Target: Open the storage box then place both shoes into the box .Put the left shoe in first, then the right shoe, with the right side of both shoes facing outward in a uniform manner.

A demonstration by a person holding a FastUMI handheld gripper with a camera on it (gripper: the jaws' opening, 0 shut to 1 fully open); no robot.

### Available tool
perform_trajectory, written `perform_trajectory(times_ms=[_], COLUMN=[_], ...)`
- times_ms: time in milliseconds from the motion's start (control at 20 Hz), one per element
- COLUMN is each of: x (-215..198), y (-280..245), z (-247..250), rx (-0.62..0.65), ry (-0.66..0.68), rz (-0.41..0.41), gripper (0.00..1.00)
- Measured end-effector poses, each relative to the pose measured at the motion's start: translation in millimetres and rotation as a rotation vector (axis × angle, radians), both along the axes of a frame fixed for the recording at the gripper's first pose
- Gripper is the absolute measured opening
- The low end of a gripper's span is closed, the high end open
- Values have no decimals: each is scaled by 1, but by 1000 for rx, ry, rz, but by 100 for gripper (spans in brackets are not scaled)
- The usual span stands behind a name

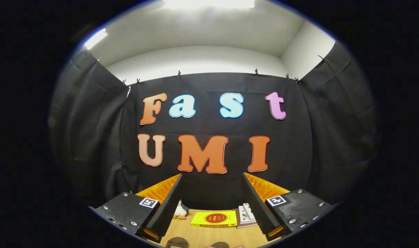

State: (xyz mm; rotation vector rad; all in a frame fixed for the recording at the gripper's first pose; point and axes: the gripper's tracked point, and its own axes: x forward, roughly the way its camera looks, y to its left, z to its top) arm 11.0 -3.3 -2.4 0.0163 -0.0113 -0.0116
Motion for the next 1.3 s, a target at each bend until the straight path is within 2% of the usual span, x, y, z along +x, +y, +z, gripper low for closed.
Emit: perform_trajectory(times_ms=[400, 700, 1000, 1300], x=[7, 3, -20, -45], y=[18, 65, 144, 206], z=[-29, -91, -155, -213], rx=[36, 53, 124, 344], ry=[64, 245, 444, 700], rz=[49, 154, 348, 492], gripper=[98, 98, 98, 98])
